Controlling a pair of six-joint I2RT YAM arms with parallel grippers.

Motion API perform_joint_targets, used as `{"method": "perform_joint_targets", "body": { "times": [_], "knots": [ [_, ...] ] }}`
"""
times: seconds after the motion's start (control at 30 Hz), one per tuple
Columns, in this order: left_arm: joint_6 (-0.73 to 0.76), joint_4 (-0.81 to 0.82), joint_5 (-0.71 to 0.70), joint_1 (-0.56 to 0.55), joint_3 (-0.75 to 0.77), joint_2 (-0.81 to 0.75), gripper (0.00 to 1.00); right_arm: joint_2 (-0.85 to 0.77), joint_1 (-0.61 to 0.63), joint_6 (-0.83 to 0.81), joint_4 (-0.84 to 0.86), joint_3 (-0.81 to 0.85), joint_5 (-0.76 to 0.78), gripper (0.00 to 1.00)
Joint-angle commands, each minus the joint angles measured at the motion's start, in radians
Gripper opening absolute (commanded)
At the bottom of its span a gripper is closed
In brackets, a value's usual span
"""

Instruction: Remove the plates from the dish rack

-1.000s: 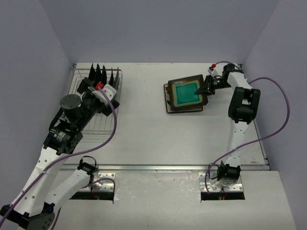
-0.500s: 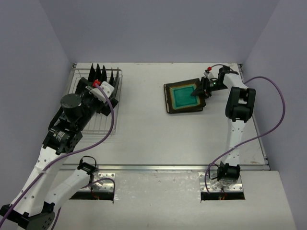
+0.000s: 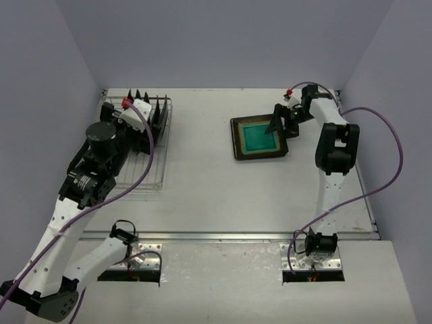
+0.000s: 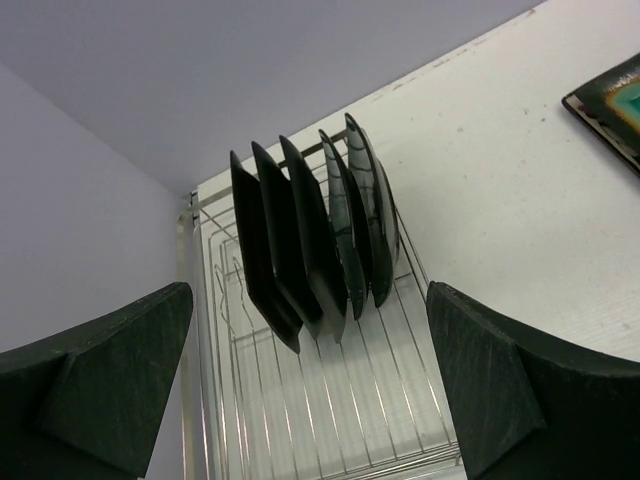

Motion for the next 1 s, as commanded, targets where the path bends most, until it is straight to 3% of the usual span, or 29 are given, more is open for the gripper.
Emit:
{"method": "perform_joint_targets", "body": {
  "times": [0.0, 0.13, 0.23, 0.33, 0.43, 0.5, 0.6, 0.7, 0.97],
  "knots": [
    [-0.122, -0.038, -0.084, -0.002, 0.09, 0.049, 1.0, -0.119, 0.046, -0.001, 0.035, -0.007, 0.241, 0.92],
    [-0.201, -0.086, -0.122, 0.012, 0.149, 0.105, 1.0, -0.124, 0.088, 0.001, 0.008, 0.005, 0.328, 0.96],
    [-0.254, -0.136, -0.071, 0.088, 0.205, 0.166, 1.0, -0.129, 0.097, 0.013, 0.0, 0.011, 0.318, 0.97],
    [-0.28, -0.246, 0.116, 0.294, 0.299, 0.26, 0.99, -0.136, 0.097, 0.009, -0.016, 0.035, 0.303, 0.98],
    [-0.27, -0.325, 0.355, 0.509, 0.379, 0.384, 0.87, -0.185, 0.098, 0.004, -0.011, 0.017, 0.264, 0.99],
    [-0.253, -0.351, 0.44, 0.58, 0.43, 0.469, 0.79, -0.235, 0.102, -0.004, 0.003, -0.006, 0.25, 0.99],
    [-0.231, -0.4, 0.495, 0.639, 0.521, 0.602, 0.62, -0.325, 0.106, -0.016, 0.041, -0.068, 0.249, 0.99],
    [-0.202, -0.429, 0.522, 0.663, 0.637, 0.741, 0.53, -0.437, 0.107, -0.031, 0.072, -0.168, 0.248, 0.99],
    [-0.176, -0.48, 0.589, 0.664, 0.835, 0.959, 0.49, -0.588, 0.107, -0.045, 0.115, -0.337, 0.232, 0.99]
  ]
}}
